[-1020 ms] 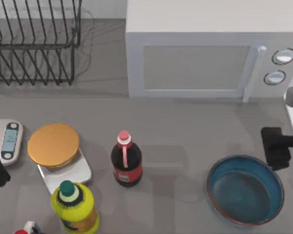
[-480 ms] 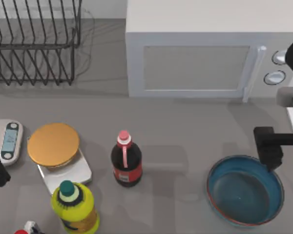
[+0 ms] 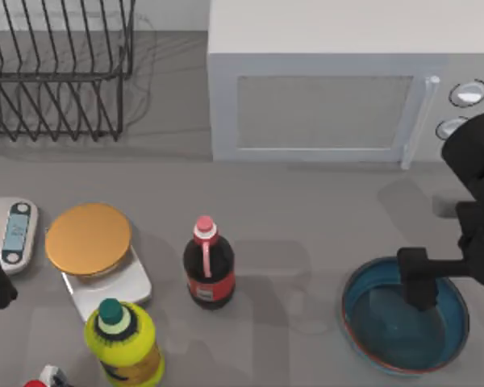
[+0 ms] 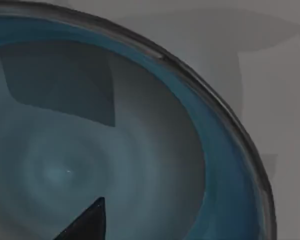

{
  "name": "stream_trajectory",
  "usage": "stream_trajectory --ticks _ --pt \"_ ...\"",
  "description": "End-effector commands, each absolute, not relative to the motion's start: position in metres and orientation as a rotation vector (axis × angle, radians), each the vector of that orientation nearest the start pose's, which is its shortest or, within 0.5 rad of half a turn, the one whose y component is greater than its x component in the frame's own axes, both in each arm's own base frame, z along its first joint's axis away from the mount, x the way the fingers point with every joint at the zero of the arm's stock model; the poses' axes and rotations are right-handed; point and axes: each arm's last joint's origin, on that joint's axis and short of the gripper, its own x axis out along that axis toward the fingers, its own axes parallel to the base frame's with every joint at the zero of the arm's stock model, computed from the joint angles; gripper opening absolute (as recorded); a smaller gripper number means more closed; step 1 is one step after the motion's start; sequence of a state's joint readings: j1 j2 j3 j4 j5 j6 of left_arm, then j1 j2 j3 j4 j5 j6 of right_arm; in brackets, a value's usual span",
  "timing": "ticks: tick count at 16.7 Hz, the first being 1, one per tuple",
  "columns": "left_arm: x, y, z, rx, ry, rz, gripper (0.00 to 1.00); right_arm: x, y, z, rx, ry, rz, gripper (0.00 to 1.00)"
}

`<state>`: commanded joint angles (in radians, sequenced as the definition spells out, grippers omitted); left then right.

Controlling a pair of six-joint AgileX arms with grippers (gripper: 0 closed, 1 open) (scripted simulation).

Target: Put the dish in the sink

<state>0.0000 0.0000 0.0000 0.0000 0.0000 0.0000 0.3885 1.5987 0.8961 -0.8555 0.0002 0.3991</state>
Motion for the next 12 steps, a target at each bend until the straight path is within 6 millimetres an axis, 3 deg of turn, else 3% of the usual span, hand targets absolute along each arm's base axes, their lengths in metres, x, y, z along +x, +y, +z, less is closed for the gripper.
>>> stream_trajectory --ticks 3,7,12 --pt "0.106 -0.001 0.160 0.000 0.000 0.000 1.00 0.237 0.098 0.131 0.008 1.569 -0.008 1.00" --pt "0.106 -0.001 0.160 0.000 0.000 0.000 1.00 0.236 0.098 0.129 0.008 1.571 -0.008 1.00" --pt "0.106 -0.001 0.160 0.000 0.000 0.000 1.00 0.236 0.098 0.129 0.008 1.571 -0.008 0.62"
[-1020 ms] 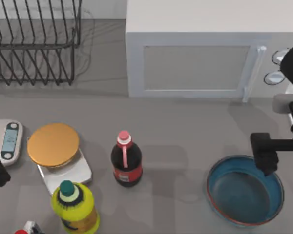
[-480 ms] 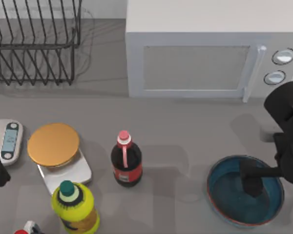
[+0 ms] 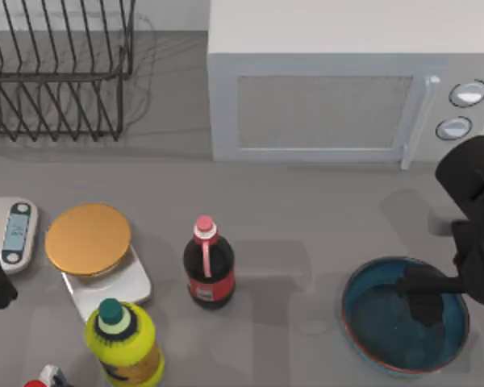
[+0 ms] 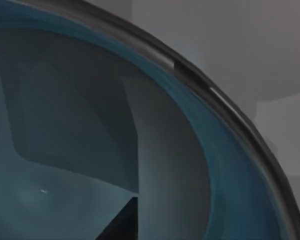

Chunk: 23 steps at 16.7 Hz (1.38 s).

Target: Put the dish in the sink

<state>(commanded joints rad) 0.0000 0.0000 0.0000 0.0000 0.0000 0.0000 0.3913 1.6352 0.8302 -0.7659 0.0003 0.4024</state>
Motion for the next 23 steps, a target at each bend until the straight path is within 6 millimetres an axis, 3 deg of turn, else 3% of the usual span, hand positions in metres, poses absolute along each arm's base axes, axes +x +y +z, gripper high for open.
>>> stream_trajectory --ticks 8,18,20,23 --pt "0.106 -0.001 0.160 0.000 0.000 0.000 1.00 0.236 0.098 0.129 0.008 1.571 -0.008 0.02" --pt "0.106 -0.001 0.160 0.000 0.000 0.000 1.00 0.236 0.098 0.130 0.008 1.569 -0.008 0.00" --pt "0.106 -0.001 0.160 0.000 0.000 0.000 1.00 0.240 0.100 0.140 0.010 1.562 -0.006 0.00" --pt "0.106 -0.001 0.160 0.000 0.000 0.000 1.00 0.248 0.104 0.170 0.011 1.562 -0.008 0.00"
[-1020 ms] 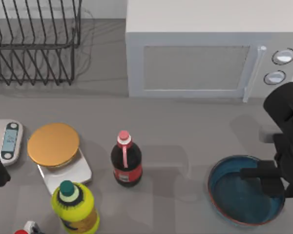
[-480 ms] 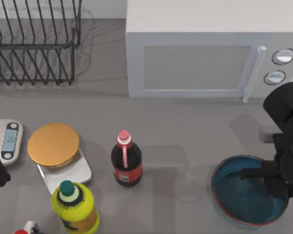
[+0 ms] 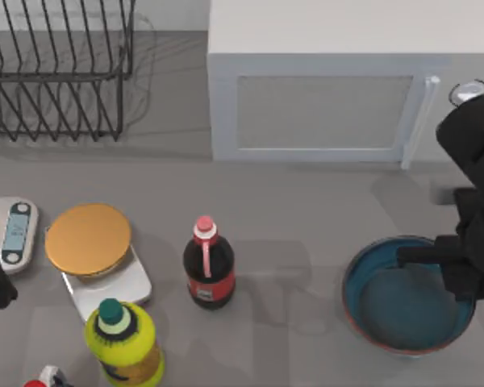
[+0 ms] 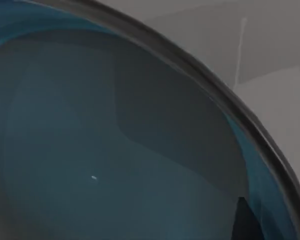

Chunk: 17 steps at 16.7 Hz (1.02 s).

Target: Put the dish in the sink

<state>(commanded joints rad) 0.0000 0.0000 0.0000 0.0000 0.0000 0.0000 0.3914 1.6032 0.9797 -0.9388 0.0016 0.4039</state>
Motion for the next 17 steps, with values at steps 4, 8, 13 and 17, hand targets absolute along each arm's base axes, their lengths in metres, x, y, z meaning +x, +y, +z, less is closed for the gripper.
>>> stream_trajectory --ticks 4,8,13,17 --pt "0.106 -0.001 0.160 0.000 0.000 0.000 1.00 0.246 0.103 0.226 -0.002 1.601 -0.021 0.00" --pt "0.106 -0.001 0.160 0.000 0.000 0.000 1.00 0.238 0.099 0.274 0.006 1.575 -0.010 0.00" --pt "0.106 -0.001 0.160 0.000 0.000 0.000 1.00 0.236 0.099 0.278 0.005 1.573 -0.007 0.00" --pt "0.106 -0.001 0.160 0.000 0.000 0.000 1.00 0.243 0.093 0.285 0.067 1.500 0.034 0.00"
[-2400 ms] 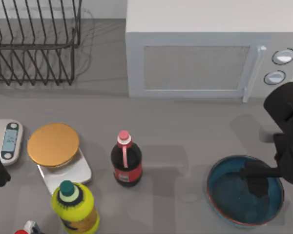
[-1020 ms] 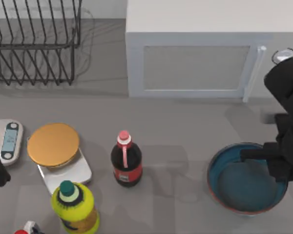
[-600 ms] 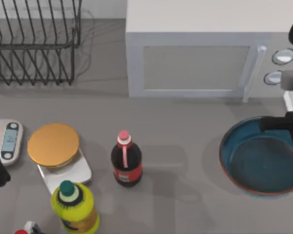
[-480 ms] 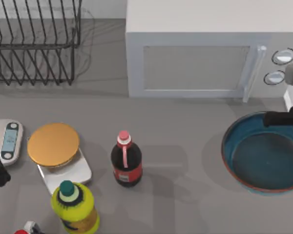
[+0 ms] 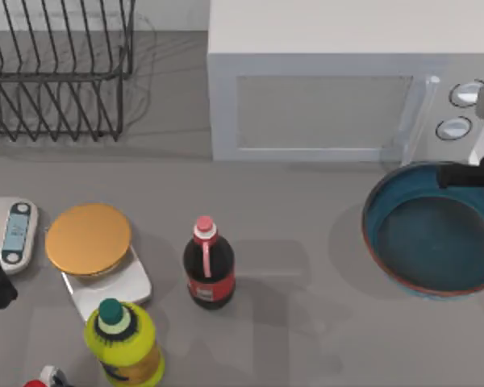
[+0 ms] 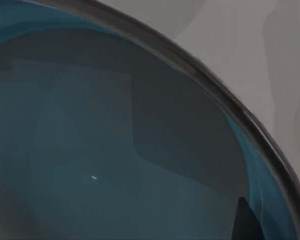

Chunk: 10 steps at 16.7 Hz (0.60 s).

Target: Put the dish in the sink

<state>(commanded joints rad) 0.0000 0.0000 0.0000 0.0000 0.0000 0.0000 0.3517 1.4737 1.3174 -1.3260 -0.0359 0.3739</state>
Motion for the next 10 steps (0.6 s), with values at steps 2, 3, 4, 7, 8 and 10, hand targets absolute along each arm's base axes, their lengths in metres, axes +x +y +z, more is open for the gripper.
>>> stream_trajectory --ticks 2,3,4,7,8,10 --pt "0.106 -0.001 0.160 0.000 0.000 0.000 1.00 0.254 0.083 0.293 0.141 1.399 0.080 0.00" --pt "0.106 -0.001 0.160 0.000 0.000 0.000 1.00 0.260 0.077 0.296 0.180 1.334 0.104 0.00" --pt "0.106 -0.001 0.160 0.000 0.000 0.000 1.00 0.268 0.069 0.300 0.218 1.260 0.127 0.00" --pt "0.106 -0.001 0.160 0.000 0.000 0.000 1.00 0.294 0.038 0.306 0.300 0.997 0.182 0.00" --pt "0.106 -0.001 0.160 0.000 0.000 0.000 1.00 0.302 0.025 0.307 0.312 0.903 0.193 0.00" --pt "0.106 -0.001 0.160 0.000 0.000 0.000 1.00 0.319 -0.003 0.301 0.315 0.722 0.200 0.00"
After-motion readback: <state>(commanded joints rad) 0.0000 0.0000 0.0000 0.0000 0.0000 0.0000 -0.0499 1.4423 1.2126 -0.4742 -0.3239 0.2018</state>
